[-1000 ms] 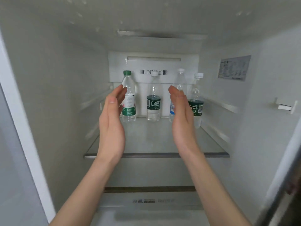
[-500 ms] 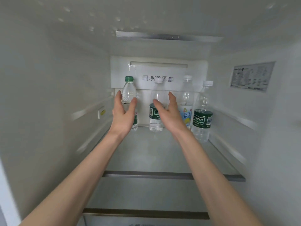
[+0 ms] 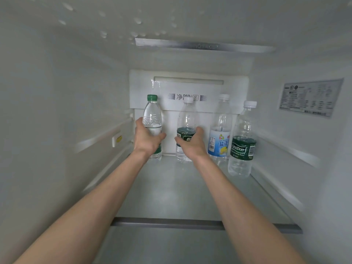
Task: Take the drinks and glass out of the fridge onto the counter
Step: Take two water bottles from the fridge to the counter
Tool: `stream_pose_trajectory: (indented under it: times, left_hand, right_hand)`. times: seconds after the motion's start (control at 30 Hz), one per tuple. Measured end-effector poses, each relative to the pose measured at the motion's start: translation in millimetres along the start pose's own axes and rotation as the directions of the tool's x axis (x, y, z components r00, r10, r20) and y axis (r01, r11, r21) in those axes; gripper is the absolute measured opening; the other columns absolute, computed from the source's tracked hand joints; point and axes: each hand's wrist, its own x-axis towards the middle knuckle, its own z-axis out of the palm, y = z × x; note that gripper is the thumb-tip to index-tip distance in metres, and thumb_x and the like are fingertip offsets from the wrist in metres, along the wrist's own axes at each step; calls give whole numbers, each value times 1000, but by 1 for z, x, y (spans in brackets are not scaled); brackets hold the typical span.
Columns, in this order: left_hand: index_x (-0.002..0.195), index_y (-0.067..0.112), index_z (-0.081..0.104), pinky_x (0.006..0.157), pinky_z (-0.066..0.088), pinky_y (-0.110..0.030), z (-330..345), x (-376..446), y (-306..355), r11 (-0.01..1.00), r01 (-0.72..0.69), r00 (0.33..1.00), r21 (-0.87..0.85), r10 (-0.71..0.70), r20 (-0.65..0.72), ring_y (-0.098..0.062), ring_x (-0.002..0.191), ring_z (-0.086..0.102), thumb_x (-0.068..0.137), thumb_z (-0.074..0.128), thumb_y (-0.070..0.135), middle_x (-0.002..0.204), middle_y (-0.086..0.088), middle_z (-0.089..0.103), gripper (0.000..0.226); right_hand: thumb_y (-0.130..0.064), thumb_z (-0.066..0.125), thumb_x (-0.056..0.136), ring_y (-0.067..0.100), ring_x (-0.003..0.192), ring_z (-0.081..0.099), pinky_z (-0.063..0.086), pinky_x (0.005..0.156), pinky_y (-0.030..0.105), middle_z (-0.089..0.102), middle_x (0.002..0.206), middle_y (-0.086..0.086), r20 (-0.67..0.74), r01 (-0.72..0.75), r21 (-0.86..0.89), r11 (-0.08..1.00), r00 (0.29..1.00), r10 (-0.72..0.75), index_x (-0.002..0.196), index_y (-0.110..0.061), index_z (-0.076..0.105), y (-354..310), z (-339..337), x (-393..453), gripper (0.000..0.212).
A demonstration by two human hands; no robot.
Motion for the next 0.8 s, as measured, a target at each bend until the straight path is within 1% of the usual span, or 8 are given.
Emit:
stream_pose_trajectory:
  times: [0.07,0.2,0.33,0.4,0.5,0.63,0.73,0.8]
  left_hand:
    - [147,16,40,98,50,-34,2,1,-4,1000,-9,1000,-12,9,0,-28,124,64,88,83,17,138,-11,61,74]
    - [131,26,41,102,57,-53,0,4,-9,999,6,1000,-40,-5,18,-33,119,67,73,76,40,133,-13,62,69]
    - [131,30,38,105,55,-57,-8,8,-13,999,15,998,-33,-12,69,-34,122,65,62,75,52,134,-11,61,81]
    - [130,28,38,106,54,-58,-11,4,-13,1000,14,995,-20,-12,98,-35,123,65,65,75,49,136,-12,60,77]
    - [126,30,37,106,54,-58,-19,-19,-2,1000,14,994,-24,-11,105,-35,123,65,71,77,46,135,-10,63,70]
    - [127,29,36,107,54,-53,-26,-45,4,999,-40,994,-37,43,96,-31,121,67,95,78,22,130,-6,67,53]
    - [130,27,36,108,54,-50,-32,-57,6,997,-59,991,-58,66,120,-27,121,68,98,76,19,126,-2,67,52]
    - [134,24,37,108,54,-50,-37,-65,7,995,-72,987,-66,81,136,-25,119,68,98,76,20,122,2,67,53]
  right_hand:
    - [-28,84,90,36,131,60,49,110,41,57,145,15,-14,3,-37,999,1000,-4,149,-10,37,5,2,1,77]
    - [-43,85,85,38,132,58,51,110,50,51,147,13,-12,-1,-119,993,1000,0,145,-17,44,4,-2,1,78]
    - [-42,85,85,38,136,54,51,110,48,46,149,12,18,-5,-128,992,1000,8,144,-16,43,2,-5,-1,78]
    - [-38,83,90,33,131,56,49,103,38,48,146,10,56,-13,-121,993,998,20,146,-14,40,-1,-9,-4,75]
    - [-32,79,96,24,112,55,41,88,30,53,127,3,107,-28,-91,995,994,38,148,-13,35,-4,-17,-17,71]
    - [-35,79,95,23,108,55,41,88,30,55,122,1,138,-21,-86,996,990,33,145,-16,38,-9,-27,-39,68]
    - [-41,81,92,23,111,58,43,89,31,59,121,-1,145,8,-95,995,989,6,140,-20,42,-10,-35,-55,66]
    - [-43,82,90,21,111,59,44,88,31,60,112,-7,135,40,-94,995,990,-27,133,-23,45,-8,-40,-66,60]
